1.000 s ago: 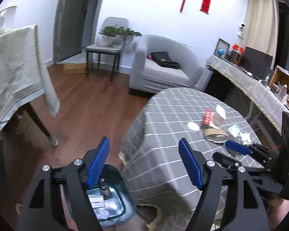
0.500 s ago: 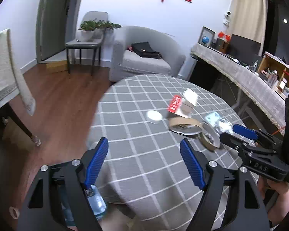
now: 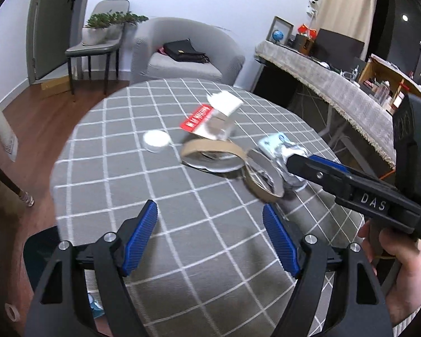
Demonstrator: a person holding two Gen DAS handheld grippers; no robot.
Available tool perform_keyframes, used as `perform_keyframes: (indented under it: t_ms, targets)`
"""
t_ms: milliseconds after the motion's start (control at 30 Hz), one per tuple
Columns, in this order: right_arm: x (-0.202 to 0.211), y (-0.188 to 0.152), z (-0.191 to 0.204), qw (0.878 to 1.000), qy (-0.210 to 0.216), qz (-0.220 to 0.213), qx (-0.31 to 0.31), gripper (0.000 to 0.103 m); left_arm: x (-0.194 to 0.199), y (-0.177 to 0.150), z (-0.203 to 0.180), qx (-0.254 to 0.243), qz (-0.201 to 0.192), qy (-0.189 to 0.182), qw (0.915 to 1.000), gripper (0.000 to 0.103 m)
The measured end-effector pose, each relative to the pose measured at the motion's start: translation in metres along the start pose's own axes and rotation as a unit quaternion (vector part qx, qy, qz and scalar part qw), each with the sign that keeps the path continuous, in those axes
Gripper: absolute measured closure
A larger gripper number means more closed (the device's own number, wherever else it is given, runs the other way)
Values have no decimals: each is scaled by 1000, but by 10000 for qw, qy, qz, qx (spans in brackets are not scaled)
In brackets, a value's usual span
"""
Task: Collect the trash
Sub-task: 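Grasp the crumpled foil with the right tool while the left tool grasps the cardboard tape core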
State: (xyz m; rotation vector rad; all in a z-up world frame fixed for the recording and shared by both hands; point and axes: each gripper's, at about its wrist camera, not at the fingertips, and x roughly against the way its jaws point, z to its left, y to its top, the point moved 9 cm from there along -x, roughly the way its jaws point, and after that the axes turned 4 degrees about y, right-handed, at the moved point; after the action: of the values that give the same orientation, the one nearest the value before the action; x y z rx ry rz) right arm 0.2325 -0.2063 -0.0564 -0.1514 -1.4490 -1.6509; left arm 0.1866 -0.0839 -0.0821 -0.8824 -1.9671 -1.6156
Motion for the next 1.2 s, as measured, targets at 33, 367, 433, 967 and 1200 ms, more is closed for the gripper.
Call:
perform_keyframes:
  t_ms: [33,367,433,967,1200]
  targets:
    - [0,0,-1,10000,15,16,-1,38,-2,-2,-3,-27,36,-15,10000,23]
    - [-12,6,-8,9986,393,105,-340,59,-17,-9,-25,-71,190,-190,9996,23]
    - [-12,6,-8,9980,491,108,-385,64,-20,-9,-30,-77,204,-234,9995,23]
    - [22,3,-45,9918,875,-77,-930,65,-32,7,-58,-38,-27,-123,9999,24]
    - [34,-2,-62,9914,862,-144,-977,65,-44,16,-64,-199,-11,238,9995,32]
